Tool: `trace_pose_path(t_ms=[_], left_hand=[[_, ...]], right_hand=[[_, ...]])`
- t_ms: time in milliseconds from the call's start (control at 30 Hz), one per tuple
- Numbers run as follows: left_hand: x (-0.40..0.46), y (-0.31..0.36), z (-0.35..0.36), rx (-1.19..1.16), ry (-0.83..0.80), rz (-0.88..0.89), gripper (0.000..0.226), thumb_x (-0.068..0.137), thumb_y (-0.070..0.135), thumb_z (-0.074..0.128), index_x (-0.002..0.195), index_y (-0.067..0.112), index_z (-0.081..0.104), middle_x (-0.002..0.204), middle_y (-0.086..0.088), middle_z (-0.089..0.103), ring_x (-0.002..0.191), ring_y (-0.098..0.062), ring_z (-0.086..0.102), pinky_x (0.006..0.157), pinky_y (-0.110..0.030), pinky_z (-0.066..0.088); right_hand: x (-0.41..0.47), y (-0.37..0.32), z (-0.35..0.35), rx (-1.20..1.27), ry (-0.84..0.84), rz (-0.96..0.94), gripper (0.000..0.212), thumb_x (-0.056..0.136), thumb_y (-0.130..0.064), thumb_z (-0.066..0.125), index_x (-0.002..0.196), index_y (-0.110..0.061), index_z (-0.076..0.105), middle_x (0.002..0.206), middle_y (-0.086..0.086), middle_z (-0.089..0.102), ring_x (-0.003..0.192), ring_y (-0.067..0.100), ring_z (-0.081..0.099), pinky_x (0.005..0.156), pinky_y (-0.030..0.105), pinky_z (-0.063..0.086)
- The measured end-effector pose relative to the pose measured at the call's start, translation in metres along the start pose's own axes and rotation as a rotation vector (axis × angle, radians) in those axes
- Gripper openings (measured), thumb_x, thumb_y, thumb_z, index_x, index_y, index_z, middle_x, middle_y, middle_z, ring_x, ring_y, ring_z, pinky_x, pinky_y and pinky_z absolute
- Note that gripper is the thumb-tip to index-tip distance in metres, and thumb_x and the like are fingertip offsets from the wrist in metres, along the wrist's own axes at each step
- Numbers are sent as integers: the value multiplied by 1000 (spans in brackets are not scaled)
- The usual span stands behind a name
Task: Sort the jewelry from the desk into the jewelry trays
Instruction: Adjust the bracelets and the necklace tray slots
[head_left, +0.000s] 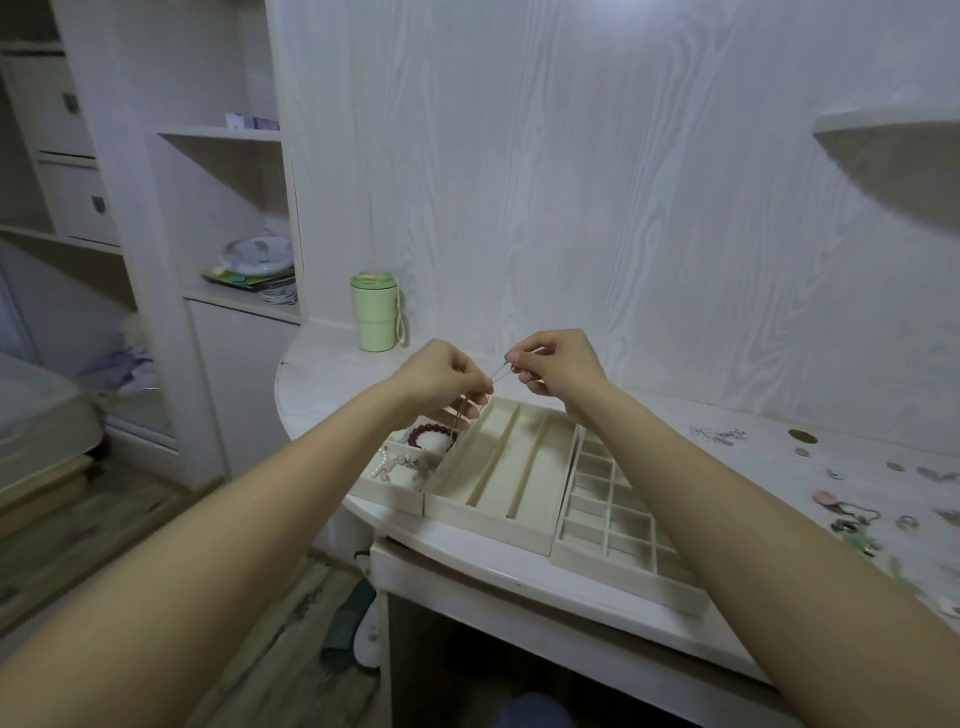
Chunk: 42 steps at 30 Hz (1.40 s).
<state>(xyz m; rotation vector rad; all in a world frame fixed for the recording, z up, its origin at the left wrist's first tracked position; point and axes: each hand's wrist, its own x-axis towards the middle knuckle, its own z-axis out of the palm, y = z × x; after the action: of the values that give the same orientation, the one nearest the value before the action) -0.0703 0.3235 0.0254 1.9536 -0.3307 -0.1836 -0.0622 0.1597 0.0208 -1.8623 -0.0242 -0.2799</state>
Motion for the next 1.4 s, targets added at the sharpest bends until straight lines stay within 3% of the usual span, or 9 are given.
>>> trace_pose_path(t_ms=[367, 533, 800, 867, 967, 1067, 1200, 1300, 1400], left_hand=[[-2, -12, 0, -21, 47, -59, 16, 92, 6, 55, 97, -8, 62, 70, -10, 57, 49, -14, 55, 45, -24, 53], [6, -27, 2, 84, 71, -57, 13, 91, 6, 57, 79, 2, 61, 71, -11, 61, 58, -22, 62, 40, -21, 47], [39, -39, 19, 300, 64, -31, 16, 88, 10, 57, 76, 6, 67, 83, -10, 70, 63, -15, 56, 61, -26, 52], [47, -40, 18, 389, 58, -36, 16, 88, 14, 58, 83, 6, 71, 88, -10, 71, 63, -13, 55, 57, -19, 46], [60, -42, 17, 485, 47, -49, 14, 88, 18, 61, 89, 8, 71, 71, 1, 62, 63, -10, 52, 44, -13, 37], [74, -48, 17, 550, 59, -52, 16, 89, 18, 59, 96, 9, 70, 69, 7, 55, 79, -14, 53, 52, -21, 36], [92, -60, 16, 604, 70, -26, 20, 90, 15, 52, 102, 7, 66, 102, -4, 67, 98, -20, 59, 75, -23, 42], [101, -63, 15, 651, 44, 7, 24, 91, 12, 47, 104, 12, 67, 111, -4, 67, 103, -20, 60, 79, -22, 40], [105, -63, 13, 727, -13, 52, 38, 89, 1, 41, 114, 16, 65, 119, 0, 65, 112, -17, 57, 84, -19, 40]], right_hand=[[-3, 9, 9, 16, -47, 10, 9, 88, 0, 61, 81, -2, 66, 71, 9, 60, 56, 12, 54, 58, 19, 49], [2, 16, 13, -69, -14, 2, 7, 83, 3, 65, 79, -2, 67, 66, 10, 62, 53, 13, 58, 62, 20, 52], [29, 26, 10, -151, -56, -9, 16, 80, 2, 67, 67, -8, 68, 58, 9, 61, 57, 20, 55, 73, 31, 51], [40, 32, 11, -127, -78, 28, 18, 80, 4, 67, 66, -7, 67, 59, 10, 61, 56, 21, 55, 73, 31, 51], [56, 42, 14, -159, -86, 74, 21, 79, 4, 68, 63, -9, 67, 59, 11, 62, 54, 21, 55, 68, 29, 50], [68, 52, 18, -249, -95, 97, 18, 79, 2, 66, 65, -9, 68, 59, 8, 63, 46, 11, 53, 55, 18, 44], [80, 64, 22, -348, -104, 113, 7, 81, 2, 65, 80, -2, 71, 57, 4, 60, 37, 2, 51, 41, 6, 38], [90, 73, 25, -465, -140, 84, 8, 80, 2, 64, 82, -1, 70, 52, 0, 60, 41, 2, 53, 41, 7, 39], [95, 78, 29, -588, -172, 24, 10, 79, 3, 61, 77, -5, 66, 68, 8, 62, 58, 14, 60, 52, 14, 46]])
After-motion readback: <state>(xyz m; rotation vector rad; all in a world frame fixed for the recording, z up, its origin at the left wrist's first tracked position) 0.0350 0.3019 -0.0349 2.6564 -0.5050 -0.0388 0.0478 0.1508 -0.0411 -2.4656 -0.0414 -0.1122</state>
